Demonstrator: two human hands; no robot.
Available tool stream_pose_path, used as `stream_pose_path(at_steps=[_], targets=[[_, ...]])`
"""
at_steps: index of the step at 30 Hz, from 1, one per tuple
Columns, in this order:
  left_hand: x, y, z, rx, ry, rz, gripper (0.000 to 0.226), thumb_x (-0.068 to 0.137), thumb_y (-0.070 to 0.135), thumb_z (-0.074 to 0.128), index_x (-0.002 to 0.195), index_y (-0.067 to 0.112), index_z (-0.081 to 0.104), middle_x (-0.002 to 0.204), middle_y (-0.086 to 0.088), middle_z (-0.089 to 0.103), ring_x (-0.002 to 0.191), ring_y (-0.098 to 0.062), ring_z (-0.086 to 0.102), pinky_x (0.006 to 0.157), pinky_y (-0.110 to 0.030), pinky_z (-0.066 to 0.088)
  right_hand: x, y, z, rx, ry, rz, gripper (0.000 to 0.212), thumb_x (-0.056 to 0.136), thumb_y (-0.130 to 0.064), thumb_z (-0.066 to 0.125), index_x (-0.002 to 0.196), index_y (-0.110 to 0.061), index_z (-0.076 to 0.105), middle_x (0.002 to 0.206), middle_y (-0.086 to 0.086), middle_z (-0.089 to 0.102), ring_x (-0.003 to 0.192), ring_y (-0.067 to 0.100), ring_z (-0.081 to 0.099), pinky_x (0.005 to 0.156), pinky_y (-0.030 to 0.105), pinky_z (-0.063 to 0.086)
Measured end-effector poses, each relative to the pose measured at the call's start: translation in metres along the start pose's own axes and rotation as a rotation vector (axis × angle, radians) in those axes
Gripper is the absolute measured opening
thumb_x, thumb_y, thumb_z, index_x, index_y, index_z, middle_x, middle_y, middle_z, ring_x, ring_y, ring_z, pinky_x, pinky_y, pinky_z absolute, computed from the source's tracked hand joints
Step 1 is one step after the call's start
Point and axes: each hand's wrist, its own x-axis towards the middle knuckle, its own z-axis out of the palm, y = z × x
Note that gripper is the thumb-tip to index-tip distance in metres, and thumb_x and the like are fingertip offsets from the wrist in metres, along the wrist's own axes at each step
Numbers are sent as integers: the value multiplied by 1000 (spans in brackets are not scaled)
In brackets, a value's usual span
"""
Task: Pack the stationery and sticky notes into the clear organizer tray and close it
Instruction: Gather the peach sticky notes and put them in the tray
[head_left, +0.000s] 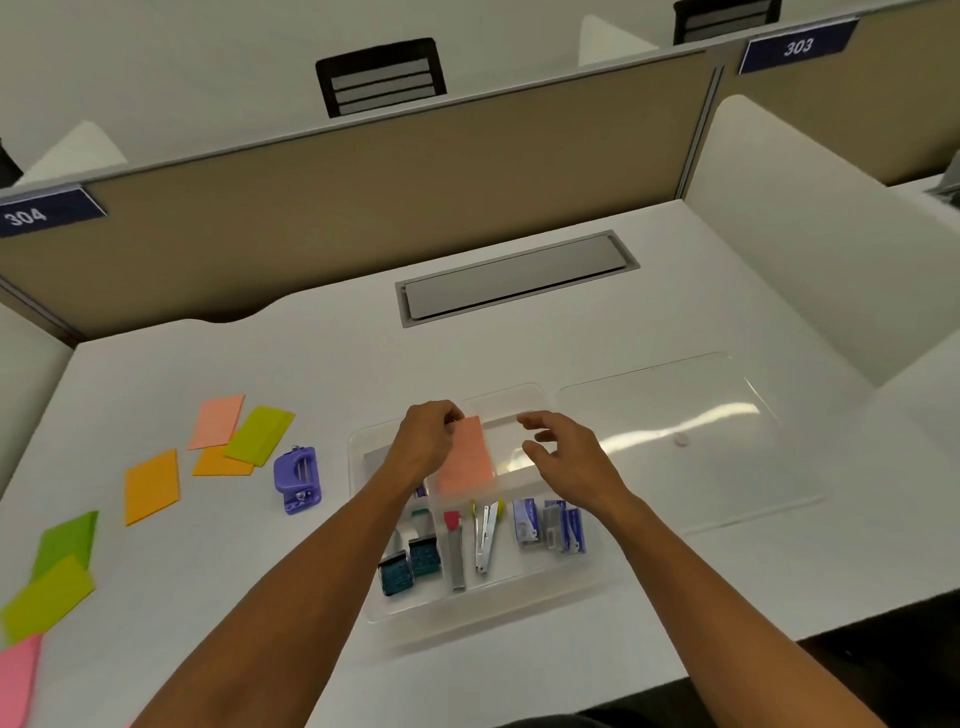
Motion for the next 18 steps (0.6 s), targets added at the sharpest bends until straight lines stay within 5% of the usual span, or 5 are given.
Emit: stream_pose_path(at_steps=[9,18], targets=[[-5,0,-1,103,25,32,32,94,13,56,126,15,59,126,-5,61,112,-22,57,95,-32,45,-4,-5,2,5,3,-8,35,95,-26,59,129,-33,55,128,-13,58,108,3,56,88,21,45],[-35,-26,-26,69,154,27,28,96,27,52,122,20,60,123,0,61,111,-18,56,88,-26,39,0,-23,29,22,-77,-59,35,94,-27,59,129,-32,55,130,-12,57,110,5,56,93,27,48]])
